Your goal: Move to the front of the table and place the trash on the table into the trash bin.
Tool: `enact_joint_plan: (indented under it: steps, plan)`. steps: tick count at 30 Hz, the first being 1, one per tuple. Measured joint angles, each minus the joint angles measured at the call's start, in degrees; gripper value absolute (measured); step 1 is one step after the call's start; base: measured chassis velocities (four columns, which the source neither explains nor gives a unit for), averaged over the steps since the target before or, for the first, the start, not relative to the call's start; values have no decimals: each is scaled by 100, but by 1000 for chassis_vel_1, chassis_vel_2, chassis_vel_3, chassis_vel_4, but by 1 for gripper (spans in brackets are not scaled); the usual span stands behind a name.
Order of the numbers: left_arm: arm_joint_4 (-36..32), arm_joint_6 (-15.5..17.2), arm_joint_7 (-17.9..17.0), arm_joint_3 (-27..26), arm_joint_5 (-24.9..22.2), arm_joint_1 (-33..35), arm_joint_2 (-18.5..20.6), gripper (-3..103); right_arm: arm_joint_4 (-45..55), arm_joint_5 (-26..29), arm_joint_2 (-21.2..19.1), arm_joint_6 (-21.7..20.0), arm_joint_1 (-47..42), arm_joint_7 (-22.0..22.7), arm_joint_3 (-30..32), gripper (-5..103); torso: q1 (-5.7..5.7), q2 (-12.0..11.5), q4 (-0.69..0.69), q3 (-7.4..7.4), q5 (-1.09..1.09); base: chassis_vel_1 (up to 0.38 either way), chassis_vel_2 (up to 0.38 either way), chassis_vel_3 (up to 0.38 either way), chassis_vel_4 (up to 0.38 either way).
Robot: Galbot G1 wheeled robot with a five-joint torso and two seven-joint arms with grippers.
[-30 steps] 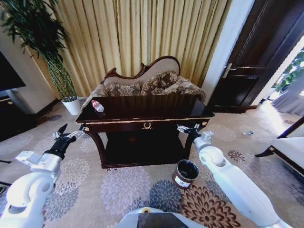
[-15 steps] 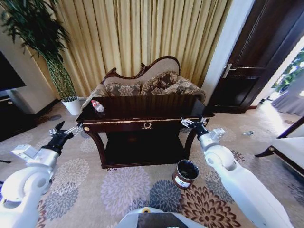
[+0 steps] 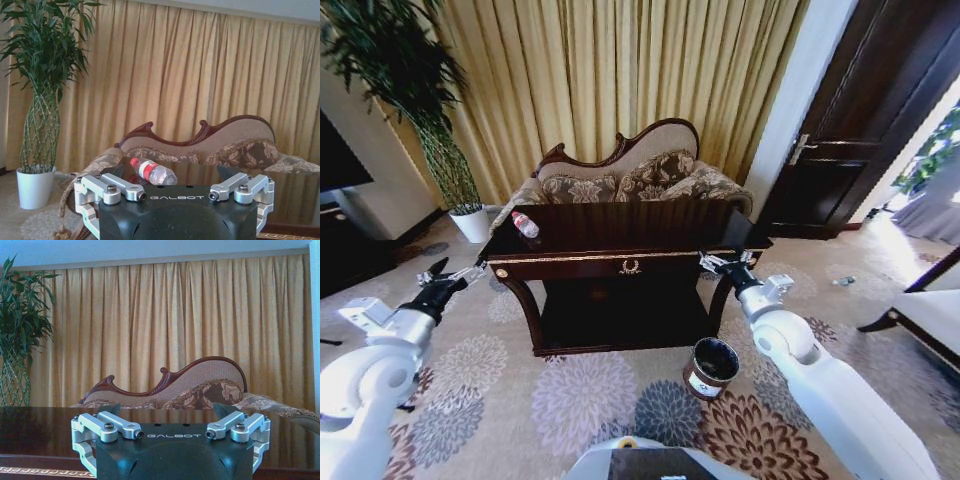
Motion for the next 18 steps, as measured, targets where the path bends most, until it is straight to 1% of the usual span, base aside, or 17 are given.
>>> enact_joint_plan:
  steps: [1, 9, 18]
  plan:
    - [-37, 22, -32, -22, -29, 9, 10, 100, -7, 2, -33, 0, 2, -17, 19, 100, 0, 0, -2, 0, 1, -99, 84, 82, -75]
    - [-85, 23, -35, -7, -28, 40, -20, 100, 3, -1, -55, 0, -74, -61, 49, 100, 0, 0, -2, 0, 0, -103, 107, 104, -85]
    - [-95, 5, -34, -15, -9, 87, -63, 100, -15, -80, 19, -1, -78, -67, -58, 100, 0, 0, -1, 0, 0, -112, 113, 122, -117]
